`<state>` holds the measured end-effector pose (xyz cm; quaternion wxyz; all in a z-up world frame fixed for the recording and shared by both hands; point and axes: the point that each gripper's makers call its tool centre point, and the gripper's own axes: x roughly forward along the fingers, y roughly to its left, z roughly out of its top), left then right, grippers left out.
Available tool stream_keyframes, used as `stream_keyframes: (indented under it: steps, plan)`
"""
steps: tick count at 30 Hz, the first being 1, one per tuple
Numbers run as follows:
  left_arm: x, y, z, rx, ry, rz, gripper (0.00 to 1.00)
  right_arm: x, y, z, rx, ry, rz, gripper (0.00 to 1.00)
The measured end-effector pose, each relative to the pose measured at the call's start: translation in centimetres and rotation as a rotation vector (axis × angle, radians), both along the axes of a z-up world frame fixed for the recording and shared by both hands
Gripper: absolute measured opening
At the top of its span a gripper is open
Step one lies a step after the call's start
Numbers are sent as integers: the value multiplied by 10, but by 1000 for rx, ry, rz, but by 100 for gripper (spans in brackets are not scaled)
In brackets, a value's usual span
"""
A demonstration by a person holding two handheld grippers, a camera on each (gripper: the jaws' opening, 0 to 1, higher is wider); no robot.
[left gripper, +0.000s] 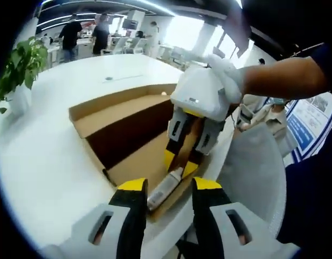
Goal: Operate the shoe box by opening the lid, removing the specified soft item, and placing it in the target area until the item is outside and the box remains undamaged.
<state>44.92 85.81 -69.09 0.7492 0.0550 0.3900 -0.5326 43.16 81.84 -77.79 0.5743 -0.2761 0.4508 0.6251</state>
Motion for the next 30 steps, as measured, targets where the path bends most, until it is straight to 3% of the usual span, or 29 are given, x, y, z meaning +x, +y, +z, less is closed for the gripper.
stream_keyframes:
  steps: [6, 19, 30]
  plan:
    - [-1, 3, -1, -9, 9, -7, 31, 3, -3, -11, -54, -21, 23, 17]
    - [0, 3, -4, -7, 9, -16, 30, 6, -5, -16, -37, -29, -53, 18]
    - [10, -12, -3, 7, -8, -38, 30, 14, -52, -17, -74, -23, -108, 18]
